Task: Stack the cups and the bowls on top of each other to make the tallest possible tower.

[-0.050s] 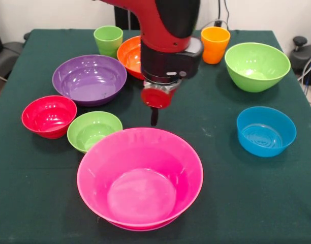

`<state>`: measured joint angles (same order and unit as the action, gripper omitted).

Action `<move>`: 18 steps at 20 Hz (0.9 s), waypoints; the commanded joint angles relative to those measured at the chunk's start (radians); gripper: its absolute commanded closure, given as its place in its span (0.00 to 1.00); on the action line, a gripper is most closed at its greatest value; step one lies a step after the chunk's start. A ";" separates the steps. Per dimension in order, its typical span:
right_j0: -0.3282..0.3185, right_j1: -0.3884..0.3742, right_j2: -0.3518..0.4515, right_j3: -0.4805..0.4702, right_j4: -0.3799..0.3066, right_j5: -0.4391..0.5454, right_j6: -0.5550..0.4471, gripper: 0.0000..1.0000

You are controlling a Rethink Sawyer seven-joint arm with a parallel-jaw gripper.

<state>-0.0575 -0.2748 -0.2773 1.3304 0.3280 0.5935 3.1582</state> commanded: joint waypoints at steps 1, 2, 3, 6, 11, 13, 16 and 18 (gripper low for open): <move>0.049 0.020 0.037 -0.054 0.074 0.106 0.193 0.00; 0.050 0.015 0.043 -0.051 0.079 0.106 0.180 0.00; 0.052 0.010 0.048 -0.048 0.085 0.105 0.166 0.00; 0.066 0.013 0.041 -0.057 0.092 0.121 0.158 0.00; 0.114 0.036 0.014 -0.083 0.120 0.128 0.201 0.00; 0.145 0.032 -0.016 -0.093 0.125 0.158 0.228 0.00; 0.169 0.010 -0.029 -0.082 0.138 0.177 0.235 0.00; 0.184 0.016 -0.034 -0.085 0.151 0.176 0.243 0.00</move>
<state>0.0672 -0.2649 -0.3406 1.2954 0.4322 0.6572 3.1582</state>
